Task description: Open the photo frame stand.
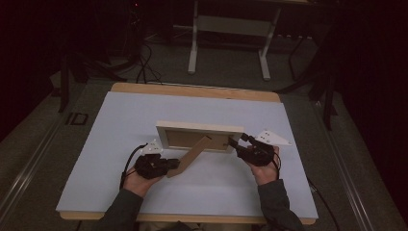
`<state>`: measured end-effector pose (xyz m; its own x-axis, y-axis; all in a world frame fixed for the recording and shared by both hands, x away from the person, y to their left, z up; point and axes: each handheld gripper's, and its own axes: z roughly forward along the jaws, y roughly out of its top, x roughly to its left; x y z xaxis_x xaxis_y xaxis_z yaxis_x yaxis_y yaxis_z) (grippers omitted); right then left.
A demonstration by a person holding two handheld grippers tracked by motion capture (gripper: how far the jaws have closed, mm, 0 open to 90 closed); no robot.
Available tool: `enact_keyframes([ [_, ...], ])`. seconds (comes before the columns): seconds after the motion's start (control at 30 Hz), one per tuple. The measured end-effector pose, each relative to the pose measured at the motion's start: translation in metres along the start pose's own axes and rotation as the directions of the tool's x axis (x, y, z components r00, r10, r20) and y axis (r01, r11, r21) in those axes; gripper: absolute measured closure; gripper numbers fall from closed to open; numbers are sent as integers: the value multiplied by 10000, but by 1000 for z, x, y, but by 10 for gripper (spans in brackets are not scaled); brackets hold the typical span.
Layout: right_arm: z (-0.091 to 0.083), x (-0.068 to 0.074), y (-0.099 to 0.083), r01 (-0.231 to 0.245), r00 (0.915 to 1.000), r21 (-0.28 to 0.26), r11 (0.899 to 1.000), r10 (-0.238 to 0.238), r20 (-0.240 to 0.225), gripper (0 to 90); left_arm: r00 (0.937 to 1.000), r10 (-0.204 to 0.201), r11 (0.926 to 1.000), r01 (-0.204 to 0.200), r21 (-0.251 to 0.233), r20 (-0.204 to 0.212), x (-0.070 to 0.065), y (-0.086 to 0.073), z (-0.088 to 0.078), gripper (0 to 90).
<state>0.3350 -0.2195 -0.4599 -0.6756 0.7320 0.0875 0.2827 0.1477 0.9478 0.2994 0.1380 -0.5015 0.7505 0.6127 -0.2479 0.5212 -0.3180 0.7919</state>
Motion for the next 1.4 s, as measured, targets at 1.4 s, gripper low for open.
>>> enact_keyframes([
  [1.4, -18, -6, -13, -97, 9996, -49, 9999, 95, -279, 477, 9970, -772, 9912, 757, -1088, -96, 9, -11, -23, 627],
])
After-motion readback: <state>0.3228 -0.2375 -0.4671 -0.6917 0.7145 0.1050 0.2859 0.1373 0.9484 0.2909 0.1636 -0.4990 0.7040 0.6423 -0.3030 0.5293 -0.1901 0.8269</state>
